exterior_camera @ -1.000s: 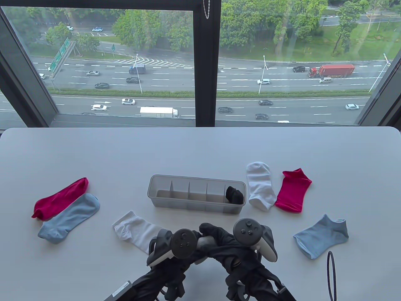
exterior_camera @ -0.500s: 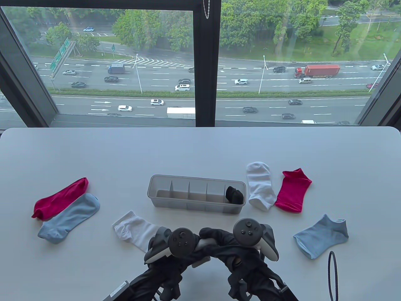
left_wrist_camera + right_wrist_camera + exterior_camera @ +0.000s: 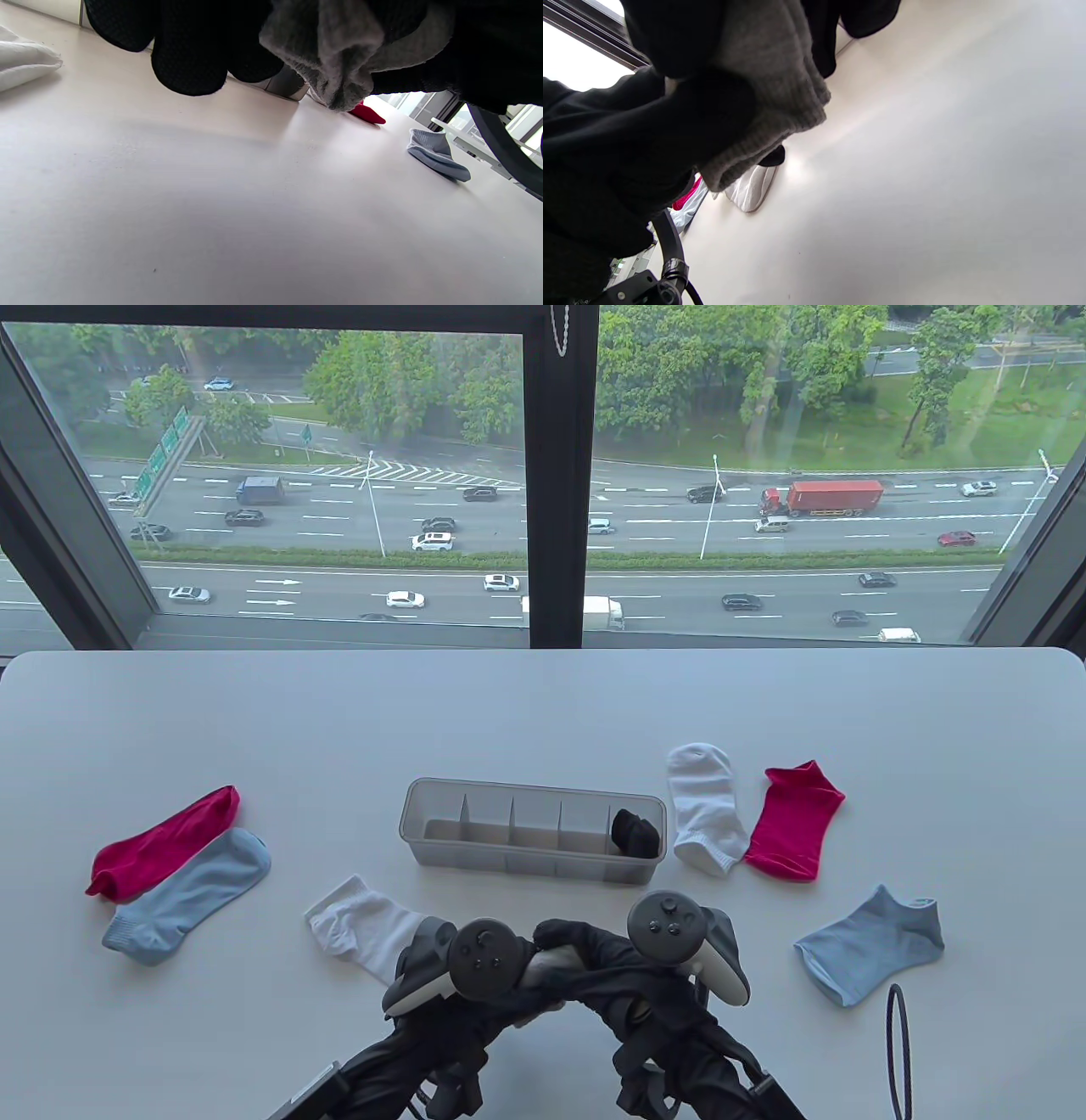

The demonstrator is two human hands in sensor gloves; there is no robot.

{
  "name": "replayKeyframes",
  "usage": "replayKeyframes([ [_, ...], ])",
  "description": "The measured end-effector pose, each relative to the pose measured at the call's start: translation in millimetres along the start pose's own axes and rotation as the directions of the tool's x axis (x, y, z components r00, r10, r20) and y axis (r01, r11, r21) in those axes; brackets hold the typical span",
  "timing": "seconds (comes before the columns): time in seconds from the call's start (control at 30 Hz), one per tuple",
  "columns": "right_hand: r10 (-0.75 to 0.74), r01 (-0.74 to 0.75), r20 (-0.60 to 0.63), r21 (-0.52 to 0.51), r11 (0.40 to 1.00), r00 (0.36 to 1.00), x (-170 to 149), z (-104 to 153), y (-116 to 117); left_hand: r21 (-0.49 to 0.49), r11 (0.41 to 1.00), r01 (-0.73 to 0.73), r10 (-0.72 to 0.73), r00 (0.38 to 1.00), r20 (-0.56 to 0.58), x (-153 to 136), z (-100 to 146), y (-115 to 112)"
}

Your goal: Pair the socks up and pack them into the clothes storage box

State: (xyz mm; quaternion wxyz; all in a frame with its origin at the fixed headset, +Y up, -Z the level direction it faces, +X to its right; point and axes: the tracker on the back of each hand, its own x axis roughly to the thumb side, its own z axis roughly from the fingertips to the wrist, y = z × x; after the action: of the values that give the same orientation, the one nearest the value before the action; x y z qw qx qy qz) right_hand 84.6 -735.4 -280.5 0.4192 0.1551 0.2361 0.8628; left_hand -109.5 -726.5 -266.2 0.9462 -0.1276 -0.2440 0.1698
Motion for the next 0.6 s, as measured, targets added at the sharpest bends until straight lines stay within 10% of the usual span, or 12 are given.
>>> replayKeyframes([
  [0.6, -0.178, 0.181, -0.051, 0.050, 0.982, 0.983, -9, -2, 1, 0.112, 0.993, -0.047, 0.037, 0.995, 0.093, 1, 5, 5],
])
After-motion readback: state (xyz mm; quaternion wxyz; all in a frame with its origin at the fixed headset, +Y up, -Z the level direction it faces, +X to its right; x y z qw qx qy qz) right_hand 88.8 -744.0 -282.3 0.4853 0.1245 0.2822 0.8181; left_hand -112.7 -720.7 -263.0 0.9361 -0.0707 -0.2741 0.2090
